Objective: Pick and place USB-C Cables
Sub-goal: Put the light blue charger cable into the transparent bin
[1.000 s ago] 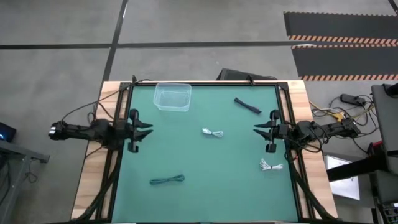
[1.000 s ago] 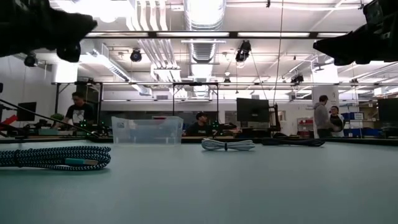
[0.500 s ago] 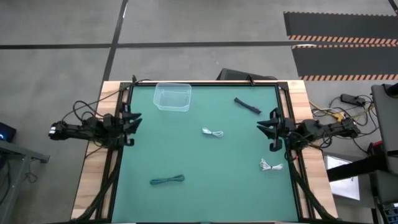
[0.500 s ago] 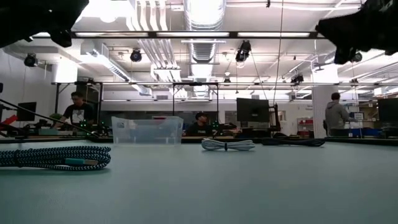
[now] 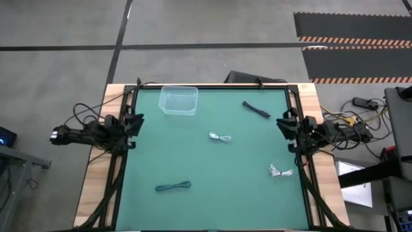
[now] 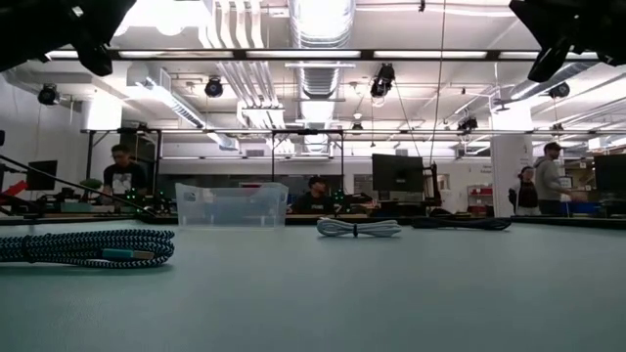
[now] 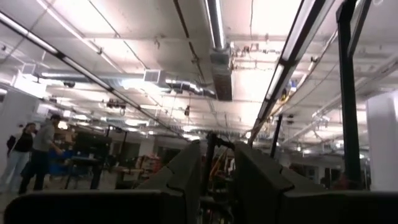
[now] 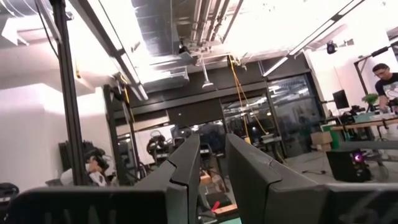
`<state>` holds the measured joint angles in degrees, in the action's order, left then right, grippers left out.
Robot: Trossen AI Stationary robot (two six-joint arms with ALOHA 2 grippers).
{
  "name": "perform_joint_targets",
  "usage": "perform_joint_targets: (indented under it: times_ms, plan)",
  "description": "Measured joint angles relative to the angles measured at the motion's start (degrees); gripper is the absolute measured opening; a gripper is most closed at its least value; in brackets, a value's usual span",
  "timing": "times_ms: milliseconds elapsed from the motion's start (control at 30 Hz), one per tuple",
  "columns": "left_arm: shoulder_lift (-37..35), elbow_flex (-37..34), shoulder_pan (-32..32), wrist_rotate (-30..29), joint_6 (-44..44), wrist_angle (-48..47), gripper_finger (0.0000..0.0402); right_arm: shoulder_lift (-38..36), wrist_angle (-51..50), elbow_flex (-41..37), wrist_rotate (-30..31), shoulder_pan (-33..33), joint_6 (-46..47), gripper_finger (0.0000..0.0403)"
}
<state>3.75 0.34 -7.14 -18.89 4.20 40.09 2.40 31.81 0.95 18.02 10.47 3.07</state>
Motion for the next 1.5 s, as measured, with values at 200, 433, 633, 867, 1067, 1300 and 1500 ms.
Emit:
perform_joint_targets:
  times_ms: [200, 433, 633, 867, 1067, 1300, 1500]
  plan:
    - [-0.2, 0.0, 0.0, -0.1, 0.9, 5.5, 0.0081, 1.4, 0.3, 0.3, 0.0, 0.0, -0.1, 0.0068]
    - [0.3, 0.0, 0.0, 0.0, 0.7, 5.5, 0.0081, 8.4, 1.9, 0.4, 0.0, 0.0, 0.0, 0.0068]
    - [0.3, 0.0, 0.0, 0.0, 0.6, 5.4, 0.0081, 15.3, 9.9, 0.6, 0.0, 0.0, -1.2, 0.0068]
    - [0.3, 0.0, 0.0, 0.0, 0.6, 5.5, 0.0081, 20.4, 13.9, 0.6, 2.2, 0.0, -2.2, 0.0068]
    - [0.3, 0.0, 0.0, 0.0, 0.6, 5.5, 0.0081, 23.1, 14.5, 0.6, 5.1, 0.0, -1.2, 0.0068]
    - [0.3, 0.0, 0.0, 0.0, 0.6, 5.5, 0.0081, 28.3, 17.8, 0.6, 5.2, 0.0, 0.9, 0.0068]
    - [0.3, 0.0, 0.0, 0.0, 0.6, 5.5, 0.0081, 33.9, 23.5, 0.6, 6.5, 0.0, 1.0, 0.0068]
